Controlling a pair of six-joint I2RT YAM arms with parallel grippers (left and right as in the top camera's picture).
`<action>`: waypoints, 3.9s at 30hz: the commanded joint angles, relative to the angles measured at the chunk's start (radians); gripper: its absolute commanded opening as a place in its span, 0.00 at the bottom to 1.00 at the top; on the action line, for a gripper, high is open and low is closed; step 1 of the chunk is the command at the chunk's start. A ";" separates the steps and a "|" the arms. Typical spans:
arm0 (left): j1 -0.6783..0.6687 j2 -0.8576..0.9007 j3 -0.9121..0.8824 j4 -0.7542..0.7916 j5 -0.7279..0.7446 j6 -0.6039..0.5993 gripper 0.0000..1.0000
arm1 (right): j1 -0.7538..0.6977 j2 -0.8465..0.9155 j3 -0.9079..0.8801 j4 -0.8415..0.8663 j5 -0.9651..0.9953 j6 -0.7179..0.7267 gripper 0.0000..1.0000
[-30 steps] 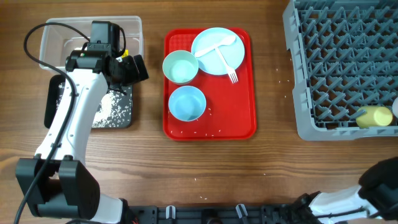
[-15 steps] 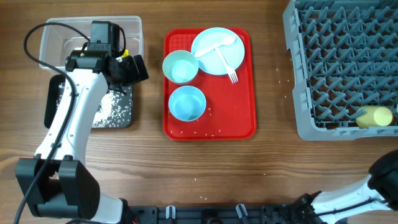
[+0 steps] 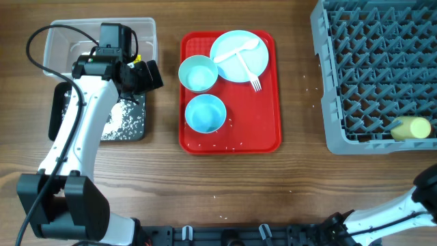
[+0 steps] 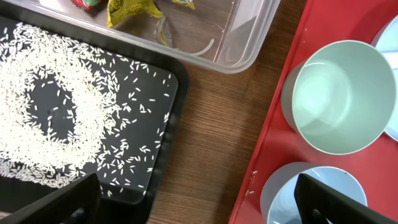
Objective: Sort waste into correct bins and load items into the dishwasher rack
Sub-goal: 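Carry the white cup into the rack and release it, then reach the right gripper back toward the light-blue bowls on the tray, then grasp the lower light-blue bowl with the right gripper and lift it, then lower the light-blue bowl upside down into the rack, open right gripper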
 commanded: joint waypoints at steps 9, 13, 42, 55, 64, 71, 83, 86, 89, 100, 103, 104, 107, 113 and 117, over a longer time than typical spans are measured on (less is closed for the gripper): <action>0.005 0.010 0.000 0.002 -0.002 -0.013 1.00 | 0.002 -0.009 0.028 -0.023 -0.105 0.016 1.00; 0.005 0.010 0.000 0.002 -0.002 -0.013 1.00 | 0.029 -0.152 0.028 -0.018 -0.104 0.040 1.00; 0.005 0.010 0.000 0.002 -0.002 -0.013 1.00 | 1.410 0.062 0.024 -0.010 -0.224 0.063 0.83; 0.005 0.010 0.000 0.002 -0.002 -0.013 1.00 | 1.467 0.193 -0.001 -0.018 -0.147 0.065 0.20; 0.005 0.010 0.000 0.002 -0.002 -0.013 1.00 | 1.466 0.192 0.000 -0.027 -0.148 0.069 0.04; 0.005 0.010 0.000 0.002 -0.002 -0.013 1.00 | 1.415 0.003 0.006 -0.130 0.056 0.068 0.04; 0.005 0.010 0.000 0.002 -0.002 -0.013 1.00 | 1.017 -0.259 0.006 0.489 0.986 -0.438 0.04; 0.005 0.010 0.000 0.002 -0.002 -0.013 1.00 | 0.951 -0.180 0.006 0.745 0.970 -0.670 0.04; 0.005 0.010 0.000 0.002 -0.002 -0.013 1.00 | 0.932 -0.046 0.006 0.995 0.970 -0.882 0.04; 0.005 0.010 0.000 0.002 -0.002 -0.013 1.00 | 0.935 0.200 0.006 1.139 1.014 -1.016 0.04; 0.005 0.010 0.000 0.002 -0.002 -0.013 1.00 | 0.935 0.201 0.005 1.137 0.986 -1.009 0.04; 0.005 0.010 0.000 0.002 -0.002 -0.013 1.00 | 0.935 0.205 0.005 1.138 0.974 -1.009 0.04; 0.005 0.010 0.000 0.002 -0.002 -0.013 1.00 | 0.935 0.230 0.005 1.136 0.966 -1.010 0.04; 0.005 0.010 0.000 0.002 -0.002 -0.013 1.00 | 0.932 0.264 0.005 1.137 0.955 -1.009 0.04; 0.005 0.010 0.000 0.002 -0.002 -0.013 1.00 | 0.932 0.269 0.005 1.134 0.945 -1.008 0.04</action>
